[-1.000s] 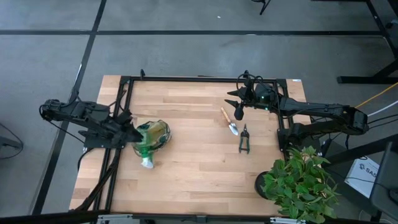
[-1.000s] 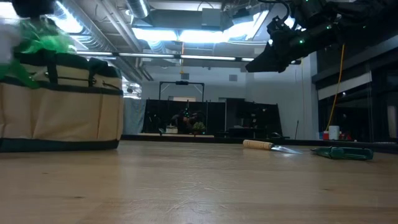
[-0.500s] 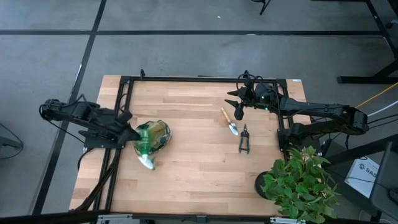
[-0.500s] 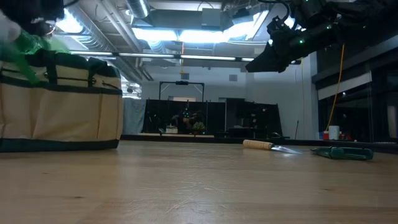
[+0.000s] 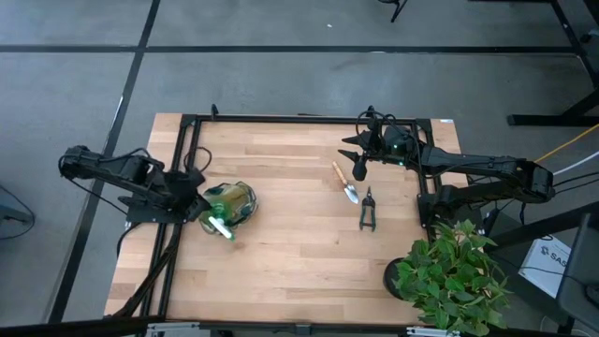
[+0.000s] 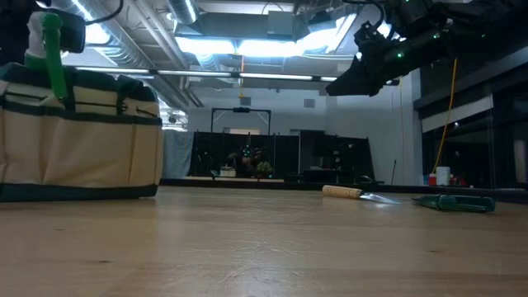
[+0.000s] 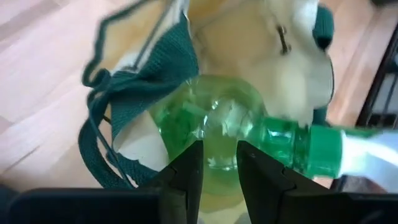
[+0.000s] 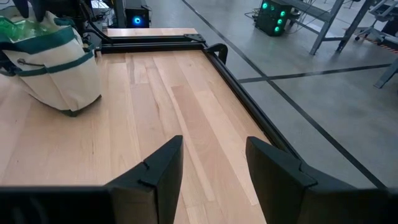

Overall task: Pick & Place Garden tools in Gardening bag
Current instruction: Put the green spray bottle into the gardening bag

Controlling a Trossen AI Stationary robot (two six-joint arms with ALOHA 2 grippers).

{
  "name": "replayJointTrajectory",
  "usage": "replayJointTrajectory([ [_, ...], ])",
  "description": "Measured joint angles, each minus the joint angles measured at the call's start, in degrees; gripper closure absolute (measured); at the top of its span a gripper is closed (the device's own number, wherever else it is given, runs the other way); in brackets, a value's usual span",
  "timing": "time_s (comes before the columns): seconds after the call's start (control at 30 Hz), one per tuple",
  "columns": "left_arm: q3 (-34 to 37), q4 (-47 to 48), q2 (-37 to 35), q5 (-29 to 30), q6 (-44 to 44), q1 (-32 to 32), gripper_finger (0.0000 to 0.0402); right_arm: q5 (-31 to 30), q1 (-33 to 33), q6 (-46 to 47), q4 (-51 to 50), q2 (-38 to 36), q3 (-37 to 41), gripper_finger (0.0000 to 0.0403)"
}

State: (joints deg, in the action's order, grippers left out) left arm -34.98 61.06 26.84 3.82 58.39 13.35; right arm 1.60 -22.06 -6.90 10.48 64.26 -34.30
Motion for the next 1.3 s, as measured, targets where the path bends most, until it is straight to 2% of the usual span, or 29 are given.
replayJointTrajectory([
  [0.1,-0.5,0.1,0.5,-4.2,-1.6,0.0,0.0309,0.0,0.0,0.0,0.0,0.0,0.0,0.0224],
  [0.17,-1.6,0.0,0.4,-4.5,-1.6,0.0,0.031,0.0,0.0,0.0,0.0,0.0,0.0,0.0224],
  [0.3,-5.0,0.0,0.4,-0.7,-4.4,0.0,0.0315,0.0,0.0,0.0,0.0,0.0,0.0,0.0224],
  [0.47,-8.8,-2.5,0.4,8.8,-7.6,0.0,0.0323,0.0,0.0,0.0,0.0,0.0,0.0,0.0224],
  [0.6,-9.0,-11.2,0.7,9.6,-12.3,0.0,0.0327,0.0,0.0,0.0,0.0,0.0,0.0,0.0224],
  [0.77,-9.0,-21.8,4.2,7.4,-17.8,0.1,0.0333,0.0,0.0,0.0,0.0,0.0,0.0,0.0224],
  [0.93,-9.0,-28.8,11.3,0.4,-23.6,0.0,0.0339,0.0,0.0,0.0,0.0,0.0,0.0,0.0224],
  [1.07,-9.0,-33.2,16.9,-5.8,-27.1,0.1,0.034,0.0,0.0,0.0,0.0,0.0,0.0,0.0224],
  [1.3,-9.0,-37.8,22.9,-10.8,-29.6,0.1,0.0341,0.0,0.0,0.0,0.0,0.0,0.0,0.0224],
])
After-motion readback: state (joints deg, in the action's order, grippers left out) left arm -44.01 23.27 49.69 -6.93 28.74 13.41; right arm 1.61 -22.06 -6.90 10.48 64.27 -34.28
